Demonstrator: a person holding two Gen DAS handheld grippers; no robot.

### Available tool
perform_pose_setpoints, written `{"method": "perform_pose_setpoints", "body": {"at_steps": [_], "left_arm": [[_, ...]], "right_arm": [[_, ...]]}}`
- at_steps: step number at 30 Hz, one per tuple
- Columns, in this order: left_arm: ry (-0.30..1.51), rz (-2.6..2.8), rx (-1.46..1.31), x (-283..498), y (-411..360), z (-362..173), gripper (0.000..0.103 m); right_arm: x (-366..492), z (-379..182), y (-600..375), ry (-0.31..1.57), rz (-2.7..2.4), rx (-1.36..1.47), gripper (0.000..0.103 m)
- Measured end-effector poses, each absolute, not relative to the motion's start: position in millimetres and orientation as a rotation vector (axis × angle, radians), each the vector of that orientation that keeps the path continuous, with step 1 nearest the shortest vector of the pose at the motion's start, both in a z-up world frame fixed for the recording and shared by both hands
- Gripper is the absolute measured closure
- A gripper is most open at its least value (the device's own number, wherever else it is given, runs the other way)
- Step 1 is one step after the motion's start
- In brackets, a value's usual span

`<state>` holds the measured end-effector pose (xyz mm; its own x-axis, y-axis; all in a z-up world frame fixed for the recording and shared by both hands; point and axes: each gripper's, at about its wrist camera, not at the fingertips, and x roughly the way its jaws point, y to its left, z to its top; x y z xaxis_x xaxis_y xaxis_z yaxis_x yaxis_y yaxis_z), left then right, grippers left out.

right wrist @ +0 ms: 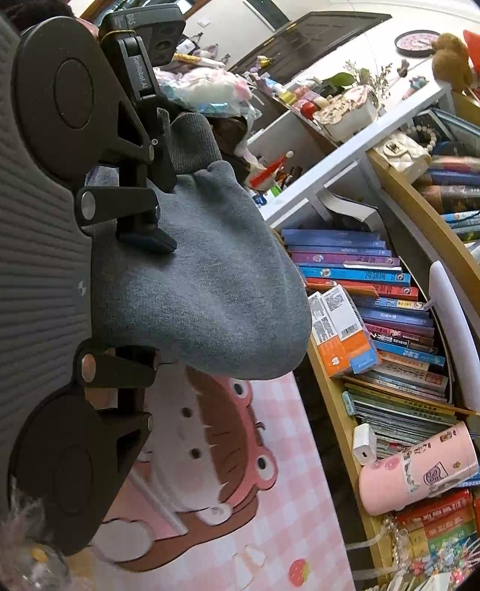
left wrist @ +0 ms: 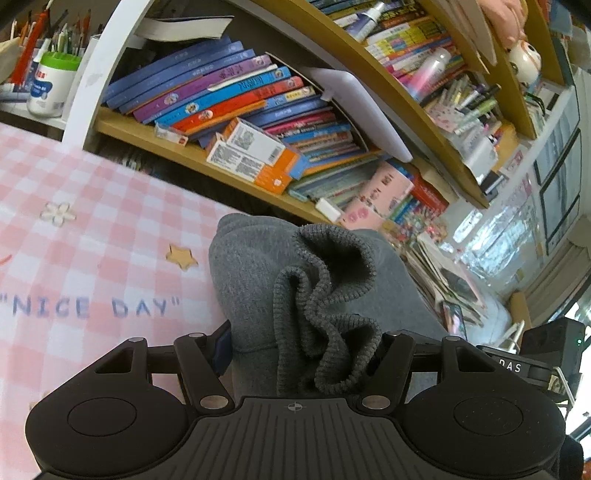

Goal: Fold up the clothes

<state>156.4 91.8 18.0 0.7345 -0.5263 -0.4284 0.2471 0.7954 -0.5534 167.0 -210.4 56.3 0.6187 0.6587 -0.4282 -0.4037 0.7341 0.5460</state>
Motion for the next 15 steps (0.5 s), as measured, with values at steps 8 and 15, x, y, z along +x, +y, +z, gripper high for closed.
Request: {"method": "perform_pose_setpoints", "body": {"at_steps": [8,15], "left_arm": [[0.592,-0.426,-0.485,199.9,96.4,14.5,0.040],[0.591,-0.413,-0.489,232.4,98.8,7.4,0.040]], "right_arm": [[212.0,53.6,-201.9,0.648,0.620,0.435,0.063],[245.4,45.4,-196.8,0.644,0.611,0.443,0.063]]}}
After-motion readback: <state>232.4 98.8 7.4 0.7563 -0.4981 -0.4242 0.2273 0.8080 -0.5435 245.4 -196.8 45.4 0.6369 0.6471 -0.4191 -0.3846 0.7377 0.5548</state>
